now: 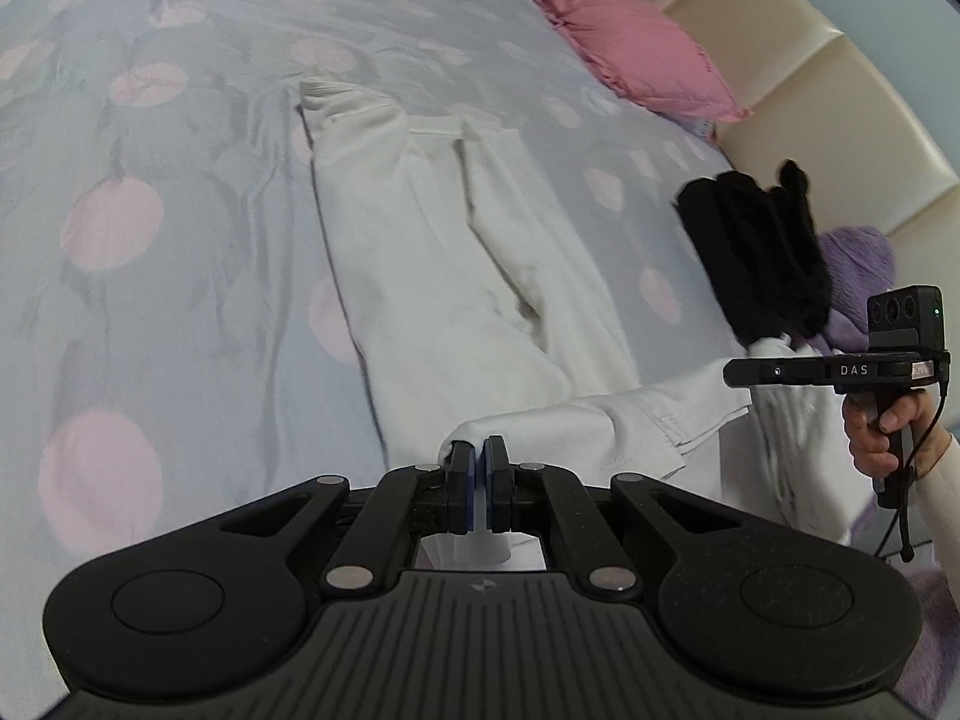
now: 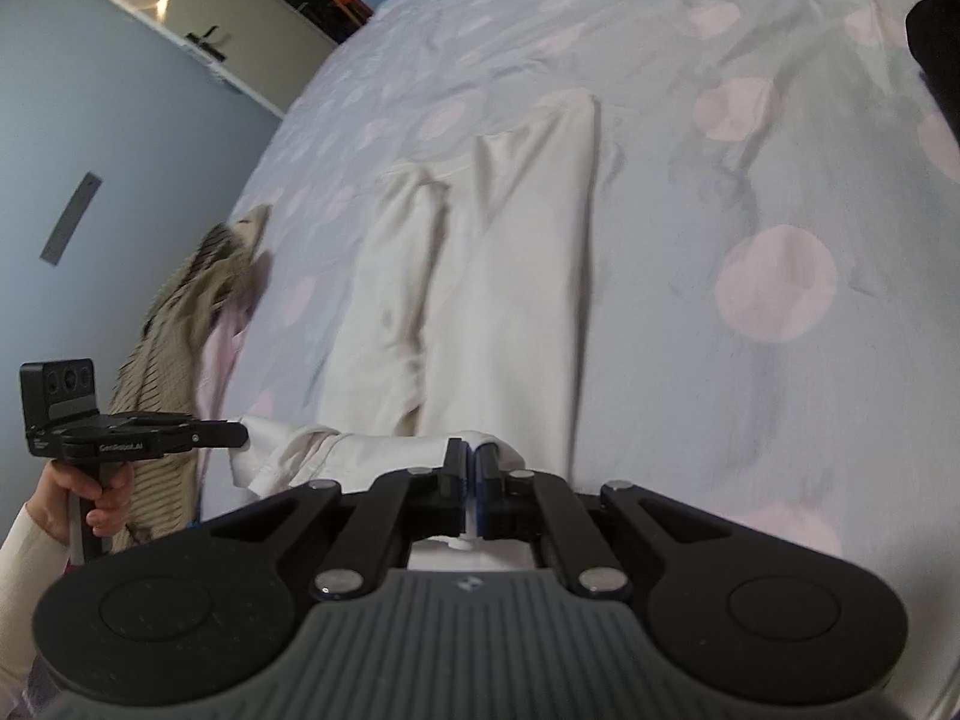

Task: Fold clothes
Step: 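Fold the held shirt end over toward the collar with both grippers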

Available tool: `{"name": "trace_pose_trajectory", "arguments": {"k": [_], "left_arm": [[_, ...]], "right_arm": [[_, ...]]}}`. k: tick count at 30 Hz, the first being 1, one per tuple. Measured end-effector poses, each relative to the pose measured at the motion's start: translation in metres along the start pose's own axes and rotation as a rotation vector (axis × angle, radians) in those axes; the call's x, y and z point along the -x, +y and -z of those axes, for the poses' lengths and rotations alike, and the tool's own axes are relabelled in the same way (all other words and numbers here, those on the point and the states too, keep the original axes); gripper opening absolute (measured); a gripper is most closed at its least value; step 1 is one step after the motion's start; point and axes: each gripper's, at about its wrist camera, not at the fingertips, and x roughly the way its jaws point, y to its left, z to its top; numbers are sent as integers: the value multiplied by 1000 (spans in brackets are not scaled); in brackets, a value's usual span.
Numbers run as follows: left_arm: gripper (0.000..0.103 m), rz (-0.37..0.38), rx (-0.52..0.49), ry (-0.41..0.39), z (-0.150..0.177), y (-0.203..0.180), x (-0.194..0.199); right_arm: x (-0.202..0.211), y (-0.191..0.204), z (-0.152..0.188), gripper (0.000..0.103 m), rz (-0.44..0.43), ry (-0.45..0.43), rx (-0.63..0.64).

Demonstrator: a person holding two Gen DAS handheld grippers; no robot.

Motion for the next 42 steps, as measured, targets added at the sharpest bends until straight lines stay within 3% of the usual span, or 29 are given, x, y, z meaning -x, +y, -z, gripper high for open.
{"name": "trace_pose_trajectory", "arguments": {"k": [7,11,14,15,16,17,18,21,24,27,28,30,34,37,42], "left_arm": [[1,10,39,-6,-23,23,-25],[1,-6,64,26,-24,31,-39],[1,17,103,8,-23,35,-35],[2,26,108,-6,-23,34,-30],[5,32,111,-19,-24,33,-24],[6,18,109,-36,-23,31,-19],[10,2,107,-54,-23,28,-14],[49,-48,99,-109,-23,21,3],[48,-55,104,-156,-18,16,19],[44,-34,23,-164,-6,-5,26],[36,-32,-19,-158,0,-14,25],[31,-33,-102,-140,13,-33,21],[27,-74,-232,-67,42,-58,-7],[27,-112,-255,-19,54,-59,-32],[27,-136,-234,-43,44,-46,-52]], "right_arm": [[-27,-27,-21,3,4,-3,-64],[-41,-33,-24,5,22,8,-88],[-40,-34,-24,9,21,-13,-108],[-35,-34,-23,16,21,-23,-111],[-30,-32,-22,39,24,-36,-112],[-25,-30,-21,44,29,-55,-110],[-19,-27,-21,43,34,-74,-108],[-6,-16,-18,43,50,-107,-88],[7,4,-8,43,75,-143,-11],[12,28,10,40,71,-128,107],[9,37,18,38,73,-114,144],[-2,51,34,23,90,-77,217],[-34,67,64,19,168,5,346],[-58,68,78,19,238,46,408],[-75,68,68,17,296,5,478]]}}
